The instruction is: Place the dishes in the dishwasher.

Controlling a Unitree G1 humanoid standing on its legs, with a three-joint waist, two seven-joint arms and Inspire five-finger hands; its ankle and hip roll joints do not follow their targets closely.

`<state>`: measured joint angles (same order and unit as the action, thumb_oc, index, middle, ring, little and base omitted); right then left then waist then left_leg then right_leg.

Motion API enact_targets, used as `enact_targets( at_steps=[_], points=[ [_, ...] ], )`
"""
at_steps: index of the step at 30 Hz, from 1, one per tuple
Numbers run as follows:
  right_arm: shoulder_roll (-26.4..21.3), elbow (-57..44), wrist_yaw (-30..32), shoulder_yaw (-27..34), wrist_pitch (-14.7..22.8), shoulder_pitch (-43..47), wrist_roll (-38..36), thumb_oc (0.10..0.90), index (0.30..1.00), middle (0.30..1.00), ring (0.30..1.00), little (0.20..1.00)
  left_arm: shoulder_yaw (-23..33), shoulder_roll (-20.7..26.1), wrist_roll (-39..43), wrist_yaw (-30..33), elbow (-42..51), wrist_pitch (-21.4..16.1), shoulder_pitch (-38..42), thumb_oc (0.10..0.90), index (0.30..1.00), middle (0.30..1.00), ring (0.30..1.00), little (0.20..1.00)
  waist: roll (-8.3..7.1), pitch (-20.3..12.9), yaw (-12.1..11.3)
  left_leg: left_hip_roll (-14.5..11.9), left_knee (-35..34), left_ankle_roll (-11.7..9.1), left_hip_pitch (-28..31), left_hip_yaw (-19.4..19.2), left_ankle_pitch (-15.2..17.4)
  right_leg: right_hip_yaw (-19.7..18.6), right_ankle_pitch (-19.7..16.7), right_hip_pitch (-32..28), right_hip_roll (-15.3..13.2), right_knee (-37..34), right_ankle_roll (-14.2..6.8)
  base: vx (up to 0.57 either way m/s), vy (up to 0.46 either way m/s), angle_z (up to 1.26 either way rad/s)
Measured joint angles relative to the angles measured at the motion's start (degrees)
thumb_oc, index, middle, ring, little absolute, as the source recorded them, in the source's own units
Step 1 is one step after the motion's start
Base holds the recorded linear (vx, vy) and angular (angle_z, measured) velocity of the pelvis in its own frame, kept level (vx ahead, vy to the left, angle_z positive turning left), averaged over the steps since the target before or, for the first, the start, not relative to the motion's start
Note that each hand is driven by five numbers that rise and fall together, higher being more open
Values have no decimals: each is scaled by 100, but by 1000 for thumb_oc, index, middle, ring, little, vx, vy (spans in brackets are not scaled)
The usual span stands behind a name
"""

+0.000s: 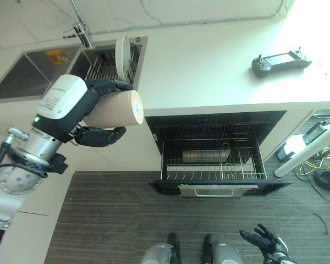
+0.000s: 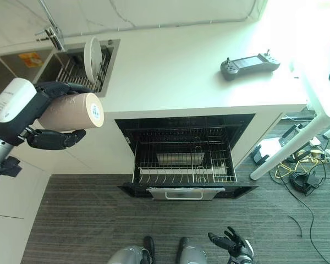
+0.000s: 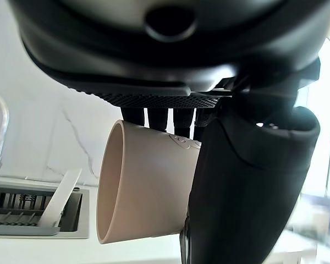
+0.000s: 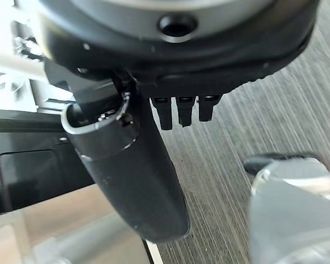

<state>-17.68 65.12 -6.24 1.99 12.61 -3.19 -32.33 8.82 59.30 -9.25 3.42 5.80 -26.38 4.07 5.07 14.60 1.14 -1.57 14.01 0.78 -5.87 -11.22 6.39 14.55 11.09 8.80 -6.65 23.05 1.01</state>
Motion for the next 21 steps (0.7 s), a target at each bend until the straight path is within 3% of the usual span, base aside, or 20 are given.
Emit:
enact_targets(
  at_steps=[3,6,9,11,12,13,14,15,16,17,18,19,20,21],
  points=[
    [51,-187,85,304,208,-247,-399,800,900,900,900,900,-31,-563,192,-63,23,19,14,400,300,300,300,300,15,-23,98,-3,11,7,21,-68,3,-81,21,17,5,2,-33,16,20,-11],
    [30,-1174,340,633,529,-626,-502,800,900,900,900,900,-225,-1479,703,-159,37,162,11,400,300,300,300,300,-5,-42,194,-16,-17,18,90,-194,1,-188,16,43,14,31,-65,21,47,-23],
    [-39,-2084,491,712,922,-767,-494,800,900,900,900,900,-651,-1645,664,-197,0,267,10,400,300,300,300,300,-173,-57,438,-40,-32,27,165,-349,0,-339,-32,95,61,43,-21,84,101,-29],
    [-83,-2403,508,792,1183,-662,-461,800,900,900,900,900,-809,-1725,601,-296,-17,263,-25,400,300,300,300,300,-244,-61,503,-79,-83,31,317,-472,50,-441,-8,45,154,-65,-74,176,76,-48],
    [-101,-2540,506,790,1183,-603,-431,800,900,900,900,900,-797,-1808,585,-280,-16,251,-102,400,300,300,300,300,-231,-67,452,-150,-136,19,415,-605,85,-287,9,-54,132,-197,-45,-51,-91,-59],
    [-43,-2676,500,793,1184,-599,-407,800,900,900,900,900,-811,-1783,470,-267,-27,252,-139,400,300,300,300,300,-223,-67,444,-206,-106,46,458,-657,116,-106,-166,-225,102,-363,-282,-125,-245,-59],
    [24,-2888,465,745,1208,-640,-374,800,900,900,900,900,-814,-1730,309,-248,-97,245,-93,400,300,300,300,300,-246,-43,419,-308,14,24,397,-600,157,-98,-329,-75,89,37,-286,-115,-377,-20],
    [31,-2991,354,637,1237,-615,-374,800,900,900,900,900,-899,-1735,174,-222,-264,267,66,400,300,300,300,300,-223,-31,479,-414,163,18,321,-425,164,-247,-218,348,-26,828,-456,-8,-272,19],
    [34,-2986,216,510,1289,-627,-374,800,900,900,900,900,-1005,-1752,130,-210,-399,299,176,400,300,300,300,300,-218,-25,502,-414,241,-21,294,-294,188,-352,2,560,-315,1260,-514,9,-440,45],
    [83,-2971,118,391,1290,-701,-374,800,900,900,900,900,-1054,-1747,104,-133,-401,359,174,400,300,300,300,300,-248,-33,454,-398,283,-89,311,-270,262,-339,42,462,-618,974,-539,0,-429,32],
    [216,-2934,22,333,1301,-795,-370,800,900,900,900,900,-1049,-1699,97,-87,-414,353,136,400,300,300,300,300,-293,-11,308,-483,389,-163,316,-160,316,-406,-408,252,-948,340,-483,45,-802,20],
    [260,-2858,-106,254,1331,-822,-339,800,900,900,900,900,-1050,-1812,32,153,-560,392,140,400,300,300,300,300,-296,-1,235,-505,574,-271,247,-73,422,-619,-369,230,-1153,356,-701,36,-692,33],
    [358,-2864,-172,254,1349,-775,-198,800,900,900,900,900,-1094,-1692,-10,405,-593,521,133,400,300,300,300,300,-261,-16,232,-596,829,-427,-37,198,499,-987,-376,125,-1213,-32,-953,17,-778,50],
    [369,-2802,-193,141,1312,-683,-142,800,900,900,900,900,-1088,-1551,-12,536,-684,497,136,400,300,300,300,300,-208,69,273,-735,905,-532,-146,315,457,-949,-323,113,-1203,14,-980,-28,-544,44]
  ],
)
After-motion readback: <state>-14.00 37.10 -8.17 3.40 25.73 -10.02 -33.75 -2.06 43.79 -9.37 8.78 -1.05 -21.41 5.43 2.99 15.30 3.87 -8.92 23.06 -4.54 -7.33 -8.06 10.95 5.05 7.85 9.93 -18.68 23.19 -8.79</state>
